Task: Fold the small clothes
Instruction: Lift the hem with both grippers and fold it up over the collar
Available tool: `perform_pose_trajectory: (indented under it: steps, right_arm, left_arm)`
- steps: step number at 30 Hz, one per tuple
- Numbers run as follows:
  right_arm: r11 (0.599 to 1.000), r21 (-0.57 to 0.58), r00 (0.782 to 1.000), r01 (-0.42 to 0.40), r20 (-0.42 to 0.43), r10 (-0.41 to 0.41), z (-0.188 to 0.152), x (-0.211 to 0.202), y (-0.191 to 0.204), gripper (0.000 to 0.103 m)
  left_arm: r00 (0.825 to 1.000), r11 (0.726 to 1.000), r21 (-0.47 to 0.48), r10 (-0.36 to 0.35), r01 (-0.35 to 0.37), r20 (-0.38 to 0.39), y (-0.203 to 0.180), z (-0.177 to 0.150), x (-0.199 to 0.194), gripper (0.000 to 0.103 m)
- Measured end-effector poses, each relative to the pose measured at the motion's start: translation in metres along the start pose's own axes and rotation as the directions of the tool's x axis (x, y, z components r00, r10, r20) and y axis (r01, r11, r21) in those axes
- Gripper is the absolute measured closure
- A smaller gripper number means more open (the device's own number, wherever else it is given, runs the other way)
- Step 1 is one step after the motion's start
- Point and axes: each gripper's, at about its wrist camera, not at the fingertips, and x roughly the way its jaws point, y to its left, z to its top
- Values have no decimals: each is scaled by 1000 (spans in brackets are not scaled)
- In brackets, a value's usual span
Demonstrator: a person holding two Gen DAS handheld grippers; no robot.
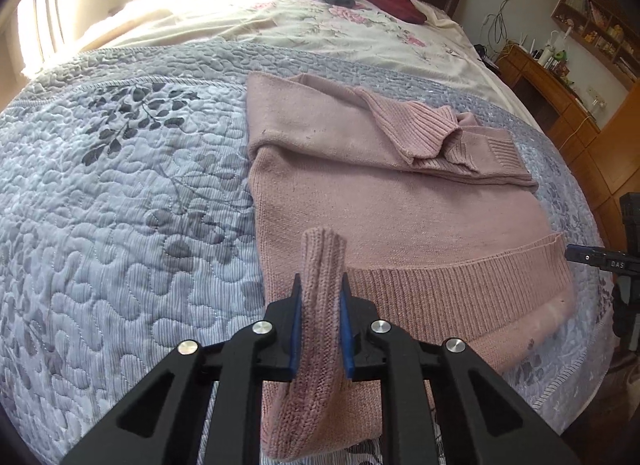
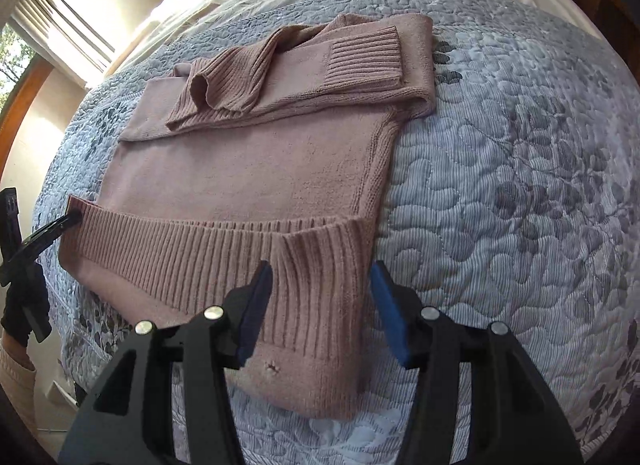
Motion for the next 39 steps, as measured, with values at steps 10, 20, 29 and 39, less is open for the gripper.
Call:
perform_pose_trajectory:
  steps: [10, 20, 29, 39]
  right_arm:
    - [999, -19, 999, -27, 30, 28, -7, -11, 1, 96]
    - [988, 1, 977, -157, 145, 155, -3, -65, 2, 96]
    - [992, -16, 954, -128, 272, 127, 84, -102, -3, 96]
    - [989, 91, 959, -115, 271, 87, 196, -54, -32, 96]
  left_arm:
    - [999, 999, -32, 5, -6, -39, 4, -5, 20, 90]
    - [985, 999, -4, -42, 43, 165, -12, 8, -43, 91]
    - [940, 998, -8, -63, 69, 337, -17, 105, -60, 91]
    - [936, 998, -62, 1, 22, 353, 4, 197, 8, 91]
